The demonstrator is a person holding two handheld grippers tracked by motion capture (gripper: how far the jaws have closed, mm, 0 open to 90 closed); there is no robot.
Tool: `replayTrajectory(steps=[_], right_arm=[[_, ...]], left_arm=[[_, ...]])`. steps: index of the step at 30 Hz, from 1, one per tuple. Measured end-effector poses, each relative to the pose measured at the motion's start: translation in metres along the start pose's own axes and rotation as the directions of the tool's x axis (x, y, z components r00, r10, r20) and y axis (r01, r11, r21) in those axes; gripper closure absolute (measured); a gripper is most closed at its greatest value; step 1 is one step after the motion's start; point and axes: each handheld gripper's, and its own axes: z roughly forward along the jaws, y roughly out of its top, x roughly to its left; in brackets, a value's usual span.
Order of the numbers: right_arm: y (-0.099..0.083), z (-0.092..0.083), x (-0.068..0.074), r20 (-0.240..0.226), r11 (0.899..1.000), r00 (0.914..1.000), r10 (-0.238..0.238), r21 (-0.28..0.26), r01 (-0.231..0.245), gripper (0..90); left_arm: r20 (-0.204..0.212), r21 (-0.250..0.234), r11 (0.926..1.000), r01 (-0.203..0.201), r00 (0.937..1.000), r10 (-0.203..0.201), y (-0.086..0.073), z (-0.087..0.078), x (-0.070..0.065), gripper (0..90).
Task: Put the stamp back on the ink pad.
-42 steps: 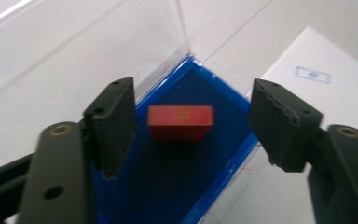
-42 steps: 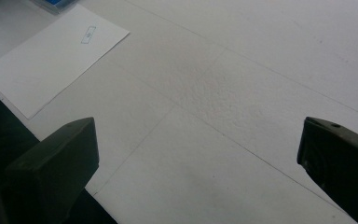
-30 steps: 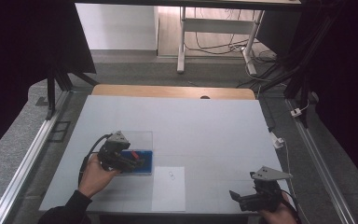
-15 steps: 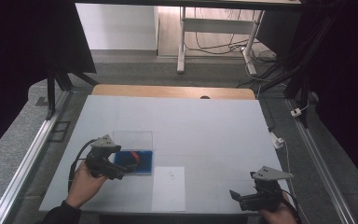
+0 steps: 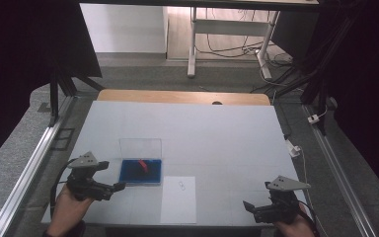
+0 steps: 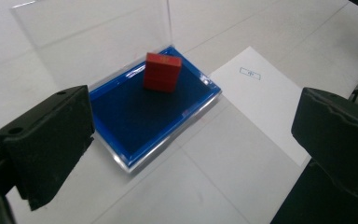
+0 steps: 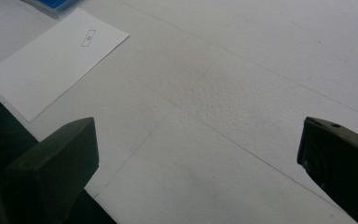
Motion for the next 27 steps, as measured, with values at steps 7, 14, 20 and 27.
replayTrajectory(steps=[7, 14, 20, 27], right_arm=[[0.000, 0.000, 0.000, 0.000, 1.000, 1.0000, 0.003, -0.001, -0.003, 0.0], [0.000, 0.000, -0.001, 0.004, 1.000, 0.9999, 0.009, -0.001, -0.009, 0.0], [0.000, 0.000, -0.001, 0.003, 1.000, 1.0000, 0.008, 0.001, -0.008, 0.0], [0.000, 0.001, 0.001, 0.007, 1.000, 1.0000, 0.006, 0.003, -0.006, 0.0]], left_arm=[[-0.032, -0.020, 0.9993, 0.032, 0.9990, -0.032, -0.019, -0.019, 0.004, 0.0], [-0.076, -0.018, 0.9980, 0.061, 0.9951, -0.062, -0.038, -0.034, 0.007, 0.0], [-0.127, 0.005, 0.9972, 0.075, 0.9892, -0.073, -0.050, -0.041, 0.008, 0.0], [-0.175, 0.067, 0.9951, 0.072, 0.9828, -0.059, -0.056, -0.040, 0.005, 0.0]])
